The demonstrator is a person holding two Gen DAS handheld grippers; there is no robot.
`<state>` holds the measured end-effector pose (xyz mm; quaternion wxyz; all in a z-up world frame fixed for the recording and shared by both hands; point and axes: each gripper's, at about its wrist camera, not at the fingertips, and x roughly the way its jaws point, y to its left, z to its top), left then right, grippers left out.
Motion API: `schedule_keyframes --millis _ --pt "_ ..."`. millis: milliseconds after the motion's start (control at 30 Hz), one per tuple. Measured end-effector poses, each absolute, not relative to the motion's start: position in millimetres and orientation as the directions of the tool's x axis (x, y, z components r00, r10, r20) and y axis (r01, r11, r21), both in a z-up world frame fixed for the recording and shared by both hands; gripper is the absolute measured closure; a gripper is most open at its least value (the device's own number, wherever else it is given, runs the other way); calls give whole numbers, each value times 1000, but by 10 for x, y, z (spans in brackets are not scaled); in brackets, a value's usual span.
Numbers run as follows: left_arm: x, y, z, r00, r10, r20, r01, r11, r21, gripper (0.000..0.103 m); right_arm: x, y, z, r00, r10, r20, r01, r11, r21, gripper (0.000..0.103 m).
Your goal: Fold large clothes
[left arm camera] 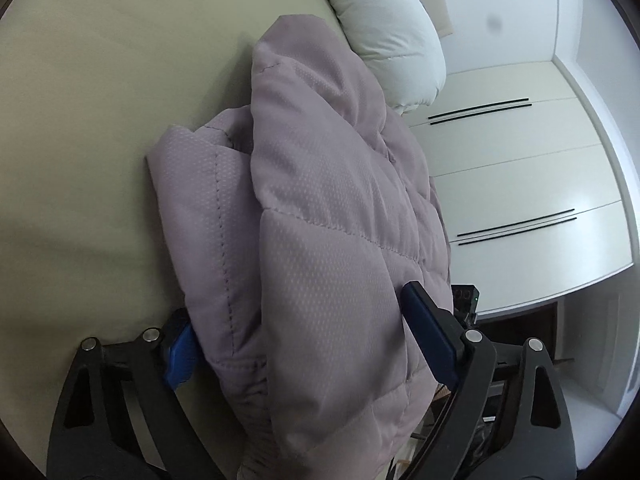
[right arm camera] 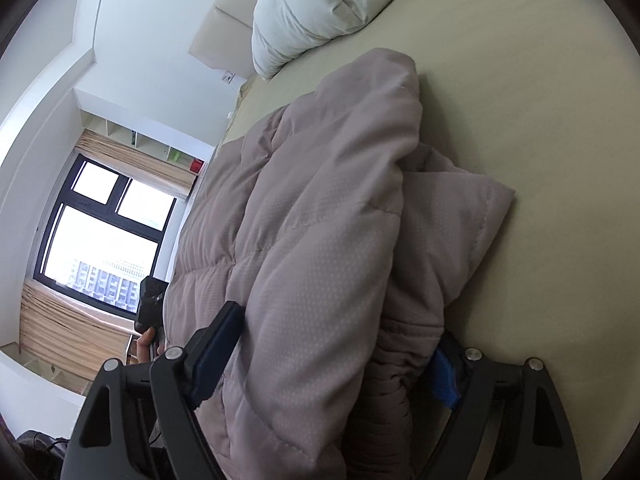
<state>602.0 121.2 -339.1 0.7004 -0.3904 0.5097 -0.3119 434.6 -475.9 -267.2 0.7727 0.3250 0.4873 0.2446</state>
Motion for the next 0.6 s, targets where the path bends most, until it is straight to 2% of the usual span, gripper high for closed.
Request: schedule_keyframes --millis 100,167,200,267,333,400,600 --pt "6142 1131 -3421 274 -835 -477 45 507 -861 21 4497 -4656 -2714 365 701 -612 -70 677 733 18" --pt "6179 1087 -3448 265 -840 -473 48 501 -864 35 4574 -4602 -2730 358 702 -616 -74 679 730 18" --pt "6183 1067 -3462 263 -845 -466 49 494 -868 38 4583 -4570 -2733 358 699 -619 -75 682 728 19" --pt "6150 1071 -3443 268 -853 -447 54 477 -877 49 4542 -4543 -2712 364 693 -622 -79 689 721 26" --pt "6046 1083 -3362 280 -854 -437 70 473 -879 55 4430 -4534 -2657 381 690 -615 -87 689 719 35" --pt "5889 1129 -3262 294 -861 -415 86 456 -886 59 4298 -4488 -2551 402 676 -617 -106 704 702 45" --pt "5222 1274 -2957 308 -873 -378 136 433 -891 61 3732 -4260 -2229 439 672 -597 -161 712 683 53"
